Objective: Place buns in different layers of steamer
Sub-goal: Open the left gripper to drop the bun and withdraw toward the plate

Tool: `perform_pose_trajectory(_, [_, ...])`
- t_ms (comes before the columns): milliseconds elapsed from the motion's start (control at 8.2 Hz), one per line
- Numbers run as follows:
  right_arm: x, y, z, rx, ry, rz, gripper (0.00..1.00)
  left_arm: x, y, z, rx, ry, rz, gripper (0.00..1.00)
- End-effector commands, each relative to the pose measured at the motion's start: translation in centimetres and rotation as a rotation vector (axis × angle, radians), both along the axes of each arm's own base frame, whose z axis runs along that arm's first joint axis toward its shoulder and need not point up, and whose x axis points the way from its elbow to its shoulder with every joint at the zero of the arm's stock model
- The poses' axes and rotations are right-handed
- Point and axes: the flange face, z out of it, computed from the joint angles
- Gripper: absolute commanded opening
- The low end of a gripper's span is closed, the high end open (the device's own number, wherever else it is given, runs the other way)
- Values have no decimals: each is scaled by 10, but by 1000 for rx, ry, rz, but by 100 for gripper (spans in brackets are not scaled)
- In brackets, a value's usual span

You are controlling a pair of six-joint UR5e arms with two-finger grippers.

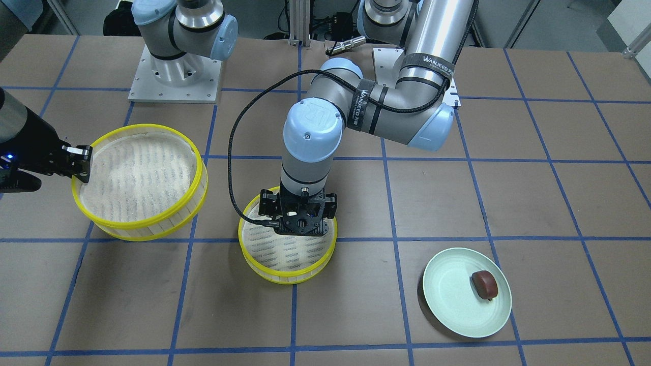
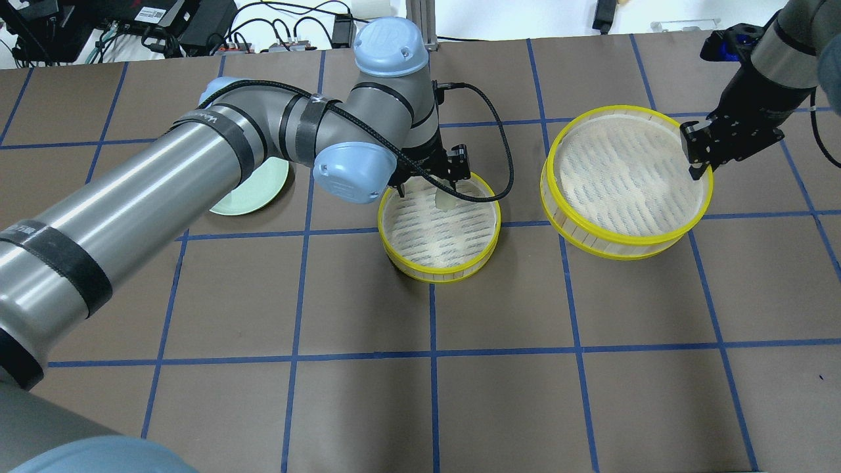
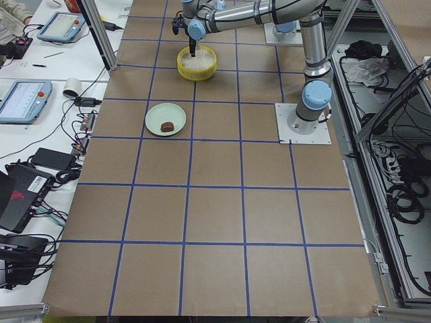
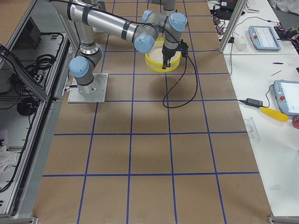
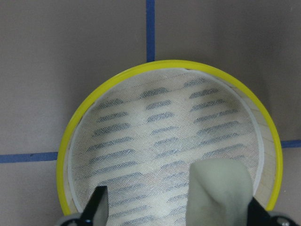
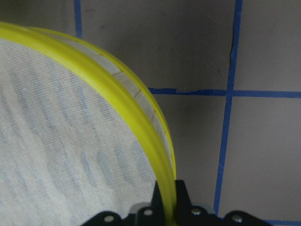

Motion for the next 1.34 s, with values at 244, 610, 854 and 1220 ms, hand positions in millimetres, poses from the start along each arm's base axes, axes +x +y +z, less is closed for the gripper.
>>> perform_pose_trajectory(244, [1, -1, -1, 1, 1, 0, 0, 3, -2, -13, 15, -29, 14, 58])
perform_pose_trajectory(610, [2, -1, 1, -5, 2, -6, 0, 4, 1, -22, 30, -31, 6, 84])
perform_pose_trajectory(854, [2, -1, 1, -5, 0, -7, 0, 5, 1, -4, 3, -25, -1, 84])
perform_pose_trajectory(1220, [18, -6, 2, -31, 13, -36, 0, 83, -31, 38, -33, -19, 63, 85])
